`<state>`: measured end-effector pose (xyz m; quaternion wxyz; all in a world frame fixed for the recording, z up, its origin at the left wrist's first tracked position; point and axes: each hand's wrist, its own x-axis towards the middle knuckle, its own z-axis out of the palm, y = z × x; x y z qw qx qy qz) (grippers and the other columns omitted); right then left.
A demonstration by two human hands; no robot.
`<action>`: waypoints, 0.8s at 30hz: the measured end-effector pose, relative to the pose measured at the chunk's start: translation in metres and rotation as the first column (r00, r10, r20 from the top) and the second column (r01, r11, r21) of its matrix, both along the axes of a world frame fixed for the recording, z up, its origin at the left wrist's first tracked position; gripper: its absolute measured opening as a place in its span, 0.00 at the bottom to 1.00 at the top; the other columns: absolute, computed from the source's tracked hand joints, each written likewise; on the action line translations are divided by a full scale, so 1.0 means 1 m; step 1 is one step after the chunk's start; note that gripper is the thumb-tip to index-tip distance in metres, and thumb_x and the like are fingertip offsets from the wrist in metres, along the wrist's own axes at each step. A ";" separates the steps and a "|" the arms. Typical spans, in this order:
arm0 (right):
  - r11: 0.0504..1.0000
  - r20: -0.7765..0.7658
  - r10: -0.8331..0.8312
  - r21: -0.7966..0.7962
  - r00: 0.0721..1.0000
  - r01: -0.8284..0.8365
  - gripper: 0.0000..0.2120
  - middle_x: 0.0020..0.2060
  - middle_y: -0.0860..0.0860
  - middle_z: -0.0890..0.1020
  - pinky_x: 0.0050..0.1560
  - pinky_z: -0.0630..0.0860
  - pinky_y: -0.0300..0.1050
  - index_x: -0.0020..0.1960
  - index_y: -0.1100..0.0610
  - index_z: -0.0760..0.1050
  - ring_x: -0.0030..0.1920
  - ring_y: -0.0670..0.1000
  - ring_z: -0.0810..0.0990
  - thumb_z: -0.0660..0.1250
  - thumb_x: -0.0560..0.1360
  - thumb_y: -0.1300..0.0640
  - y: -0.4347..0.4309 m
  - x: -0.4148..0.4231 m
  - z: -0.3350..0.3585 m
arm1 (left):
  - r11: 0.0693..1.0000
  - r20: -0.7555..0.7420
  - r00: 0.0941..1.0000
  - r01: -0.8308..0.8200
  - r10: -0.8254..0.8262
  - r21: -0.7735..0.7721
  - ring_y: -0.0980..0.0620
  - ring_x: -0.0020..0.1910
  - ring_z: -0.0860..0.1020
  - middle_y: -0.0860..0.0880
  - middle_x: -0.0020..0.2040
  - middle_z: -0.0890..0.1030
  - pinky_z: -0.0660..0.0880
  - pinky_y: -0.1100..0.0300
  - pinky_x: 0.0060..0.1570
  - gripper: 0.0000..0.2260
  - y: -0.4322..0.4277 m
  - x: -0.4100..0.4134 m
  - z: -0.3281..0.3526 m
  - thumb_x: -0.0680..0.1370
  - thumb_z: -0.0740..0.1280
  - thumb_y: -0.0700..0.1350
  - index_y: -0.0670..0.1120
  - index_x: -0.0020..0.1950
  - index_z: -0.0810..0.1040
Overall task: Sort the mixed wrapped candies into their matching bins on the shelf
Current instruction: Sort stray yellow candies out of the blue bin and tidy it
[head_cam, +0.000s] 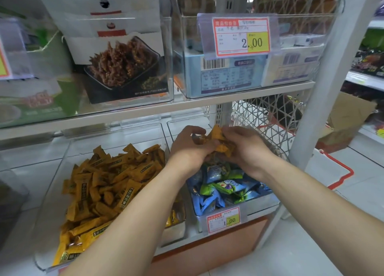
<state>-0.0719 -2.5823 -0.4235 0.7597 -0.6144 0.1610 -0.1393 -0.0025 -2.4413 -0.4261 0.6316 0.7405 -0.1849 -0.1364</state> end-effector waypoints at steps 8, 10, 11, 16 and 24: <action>0.991 0.048 -0.023 -0.133 0.999 0.029 0.09 0.43 0.57 0.85 0.36 0.80 0.49 0.53 0.58 0.81 0.39 0.55 0.83 0.68 0.79 0.53 0.020 -0.007 0.016 | 0.993 0.040 0.999 -0.027 0.032 -0.111 0.45 0.49 0.83 0.45 0.52 0.82 0.81 0.45 0.52 0.19 0.017 -0.008 0.011 0.66 0.76 0.55 0.57 0.55 0.78; 0.987 0.071 -0.018 -0.160 0.997 0.029 0.06 0.41 0.57 0.85 0.38 0.82 0.50 0.51 0.57 0.81 0.37 0.54 0.83 0.69 0.79 0.54 0.032 -0.005 0.022 | 0.990 0.047 0.997 -0.059 0.066 -0.131 0.46 0.50 0.83 0.46 0.53 0.82 0.81 0.46 0.51 0.15 0.029 -0.007 0.014 0.70 0.77 0.51 0.56 0.54 0.79; 0.984 0.078 -0.012 -0.178 0.997 0.026 0.05 0.40 0.55 0.85 0.36 0.81 0.48 0.49 0.56 0.81 0.35 0.53 0.83 0.70 0.78 0.55 0.040 -0.002 0.024 | 0.987 0.049 0.995 -0.077 0.085 -0.139 0.46 0.50 0.83 0.46 0.53 0.82 0.81 0.46 0.52 0.13 0.037 -0.005 0.015 0.72 0.77 0.50 0.55 0.54 0.79; 0.929 0.056 0.010 -0.370 0.998 0.011 0.06 0.45 0.51 0.86 0.44 0.82 0.50 0.47 0.51 0.83 0.45 0.52 0.85 0.68 0.79 0.51 0.089 0.027 0.030 | 0.969 0.035 0.977 -0.205 0.212 -0.137 0.49 0.46 0.84 0.48 0.52 0.83 0.82 0.47 0.49 0.14 0.086 0.003 0.019 0.73 0.76 0.52 0.53 0.56 0.79; 0.484 -0.156 0.177 -0.846 0.972 -0.224 0.12 0.62 0.46 0.80 0.61 0.74 0.47 0.59 0.45 0.80 0.61 0.50 0.78 0.66 0.78 0.46 0.137 0.049 0.023 | 0.905 0.310 0.941 -0.243 0.133 0.349 0.55 0.54 0.80 0.55 0.55 0.80 0.71 0.69 0.43 0.20 0.167 0.021 0.000 0.76 0.72 0.53 0.55 0.67 0.75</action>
